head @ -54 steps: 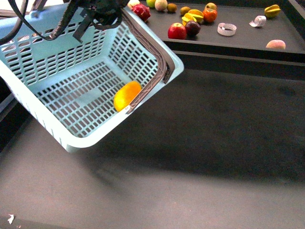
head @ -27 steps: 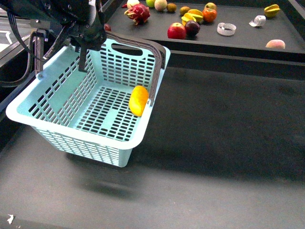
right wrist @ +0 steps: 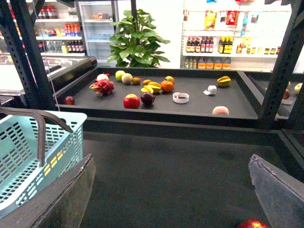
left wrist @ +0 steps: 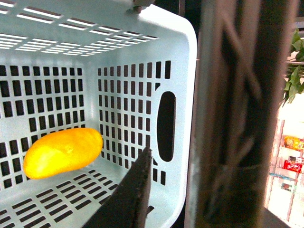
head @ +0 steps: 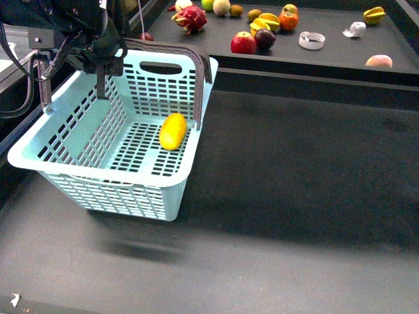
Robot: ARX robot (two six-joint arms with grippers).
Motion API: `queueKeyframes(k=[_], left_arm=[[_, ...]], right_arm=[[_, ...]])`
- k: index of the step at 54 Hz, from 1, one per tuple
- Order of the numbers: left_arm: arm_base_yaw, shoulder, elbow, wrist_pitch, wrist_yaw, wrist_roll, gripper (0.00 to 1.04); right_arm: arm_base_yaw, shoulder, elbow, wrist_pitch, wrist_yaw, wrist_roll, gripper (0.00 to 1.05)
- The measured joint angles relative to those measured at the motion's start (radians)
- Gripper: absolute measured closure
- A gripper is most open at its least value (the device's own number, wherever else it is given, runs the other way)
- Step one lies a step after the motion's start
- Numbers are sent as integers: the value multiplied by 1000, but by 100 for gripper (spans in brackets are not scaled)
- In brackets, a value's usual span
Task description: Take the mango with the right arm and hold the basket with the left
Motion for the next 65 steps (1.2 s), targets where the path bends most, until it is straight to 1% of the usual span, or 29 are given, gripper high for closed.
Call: queueKeyframes(k=[1, 2, 4, 5, 7, 14, 21, 23, 26, 35, 45, 48, 65], left_arm=[[0, 0, 0, 0, 1, 0, 73], [0, 2, 0, 0, 2, 0, 68], [0, 2, -1, 0, 3, 2, 61], [0, 2, -2, 0, 5, 2, 59], [0, 2, -5, 0, 11, 7, 52], [0, 1, -23, 6, 16, 15, 33], [1, 0, -43, 11, 20, 15, 10], [1, 0, -45, 11, 21, 16, 7], [2, 0, -45, 11, 23, 15, 9], [2, -1, -51, 18, 27, 12, 8], [2, -16, -101, 90, 27, 8, 8], [2, -26, -120, 134, 27, 8, 8], [3, -102, -125, 167, 23, -3, 8]], right_arm=[[0, 0, 0, 0, 0, 0, 8], [0, 0, 0, 0, 0, 0, 8], [0, 0, 0, 0, 0, 0, 8], [0, 0, 0, 0, 0, 0, 8], [0, 0, 0, 0, 0, 0, 8], [0, 0, 0, 0, 0, 0, 8], [0, 0, 0, 0, 0, 0, 8], [0, 0, 0, 0, 0, 0, 8], [0, 0, 0, 0, 0, 0, 8], [0, 0, 0, 0, 0, 0, 8], [0, 0, 0, 0, 0, 0, 8], [0, 0, 0, 0, 0, 0, 8], [0, 0, 0, 0, 0, 0, 8]])
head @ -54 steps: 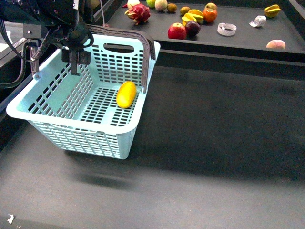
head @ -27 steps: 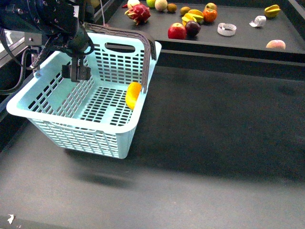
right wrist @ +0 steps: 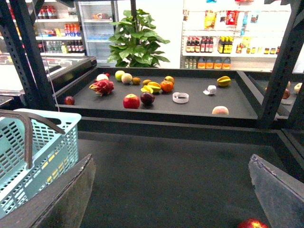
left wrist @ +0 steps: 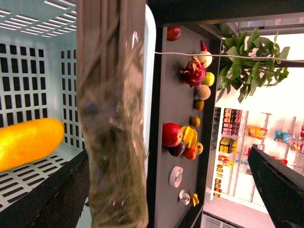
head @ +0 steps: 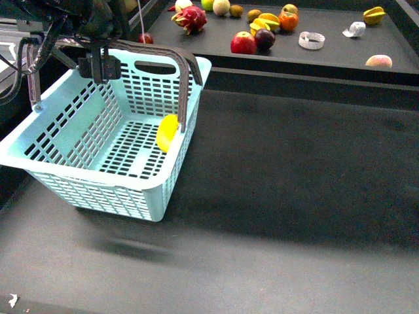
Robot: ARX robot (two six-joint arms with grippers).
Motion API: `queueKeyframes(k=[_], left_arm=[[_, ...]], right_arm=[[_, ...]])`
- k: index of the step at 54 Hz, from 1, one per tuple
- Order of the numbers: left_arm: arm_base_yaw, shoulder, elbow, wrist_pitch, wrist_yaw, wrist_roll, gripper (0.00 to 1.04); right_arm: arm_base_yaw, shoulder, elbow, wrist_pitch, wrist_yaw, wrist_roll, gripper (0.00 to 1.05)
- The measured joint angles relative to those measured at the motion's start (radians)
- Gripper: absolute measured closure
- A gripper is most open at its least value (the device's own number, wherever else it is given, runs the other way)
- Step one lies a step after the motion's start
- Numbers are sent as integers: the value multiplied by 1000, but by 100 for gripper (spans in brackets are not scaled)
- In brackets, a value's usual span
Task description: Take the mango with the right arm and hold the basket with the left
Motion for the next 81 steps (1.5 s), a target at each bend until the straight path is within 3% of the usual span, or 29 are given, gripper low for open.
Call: queueKeyframes(k=[23, 56, 68, 81], left_arm=[[0, -157, -137, -29, 36, 136, 8], [45, -879, -787, 22, -103, 411, 8], [43, -1117, -940, 35, -196, 549, 8], [57, -1148, -984, 75, -206, 571, 8]], right_arm=[[0, 0, 0, 0, 0, 0, 8], [0, 0, 0, 0, 0, 0, 8], [0, 0, 0, 0, 0, 0, 8], [0, 0, 0, 0, 0, 0, 8]])
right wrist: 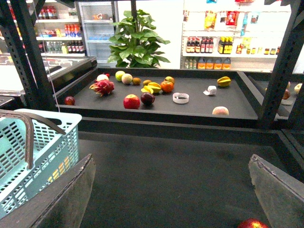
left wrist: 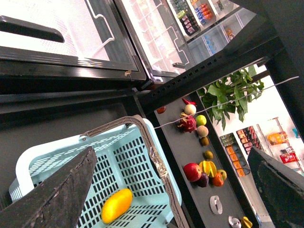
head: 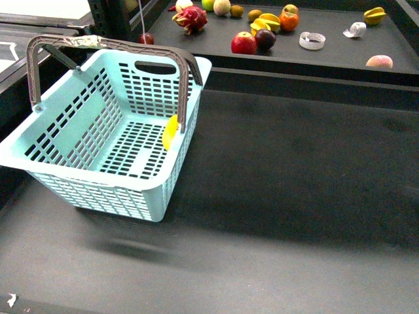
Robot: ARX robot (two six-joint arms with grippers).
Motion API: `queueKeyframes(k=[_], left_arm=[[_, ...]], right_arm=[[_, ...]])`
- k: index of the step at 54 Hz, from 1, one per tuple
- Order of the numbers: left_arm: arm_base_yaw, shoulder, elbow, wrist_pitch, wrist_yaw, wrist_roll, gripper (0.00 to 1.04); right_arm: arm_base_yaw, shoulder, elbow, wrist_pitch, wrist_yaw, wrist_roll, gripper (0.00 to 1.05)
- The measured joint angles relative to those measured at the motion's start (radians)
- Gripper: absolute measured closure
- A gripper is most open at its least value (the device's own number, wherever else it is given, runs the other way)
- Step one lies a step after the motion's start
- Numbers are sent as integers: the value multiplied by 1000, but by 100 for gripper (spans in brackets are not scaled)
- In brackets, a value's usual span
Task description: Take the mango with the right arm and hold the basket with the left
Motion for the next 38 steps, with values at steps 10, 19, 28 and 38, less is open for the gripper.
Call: queueKeyframes(k=[10, 19, 28, 38], left_arm=[[93, -67, -182, 319, 541, 645, 41], [96, -165, -297, 330, 565, 948, 73], [96, -258, -372, 318, 566, 997, 103], [96, -389, -444, 257, 566, 1008, 103]], right_arm=[[0, 0, 0, 0, 0, 0, 8], [0, 0, 0, 0, 0, 0, 8], [0, -1, 0, 0, 0, 0, 8], [0, -1, 0, 0, 0, 0, 8]])
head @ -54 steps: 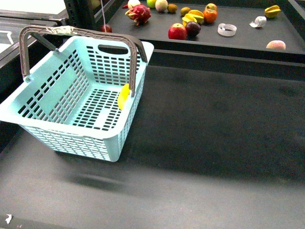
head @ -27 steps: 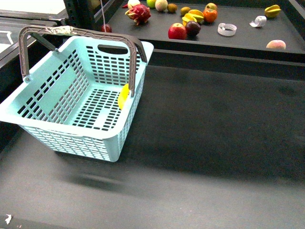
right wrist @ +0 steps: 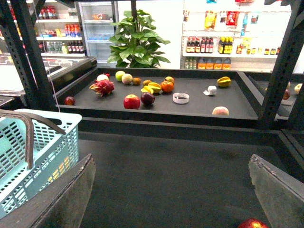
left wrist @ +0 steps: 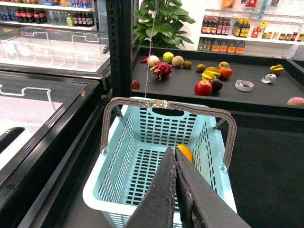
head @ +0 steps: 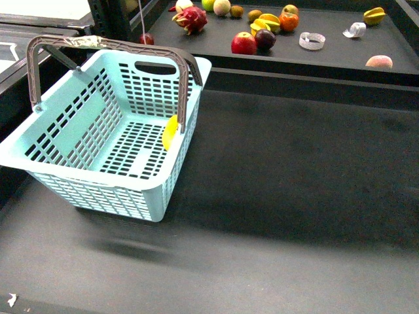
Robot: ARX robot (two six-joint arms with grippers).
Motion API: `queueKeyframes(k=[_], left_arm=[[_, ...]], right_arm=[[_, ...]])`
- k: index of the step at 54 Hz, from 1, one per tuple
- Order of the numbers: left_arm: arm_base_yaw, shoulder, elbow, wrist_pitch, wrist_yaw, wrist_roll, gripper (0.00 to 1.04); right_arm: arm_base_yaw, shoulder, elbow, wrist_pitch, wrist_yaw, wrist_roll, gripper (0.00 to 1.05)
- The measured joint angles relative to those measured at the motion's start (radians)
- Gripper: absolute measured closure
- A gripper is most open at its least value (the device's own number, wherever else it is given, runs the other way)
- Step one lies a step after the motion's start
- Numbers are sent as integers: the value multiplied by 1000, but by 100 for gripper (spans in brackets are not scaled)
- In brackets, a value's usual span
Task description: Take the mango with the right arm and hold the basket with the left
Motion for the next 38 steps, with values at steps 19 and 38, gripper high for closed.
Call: queueKeyframes(k=[19, 38], left_arm=[[0, -197, -82, -97, -1, 8, 103], [0, -406, -82, -293, 0, 8, 103]], right_arm=[[0, 0, 0, 0, 0, 0, 8], [0, 0, 0, 0, 0, 0, 8]])
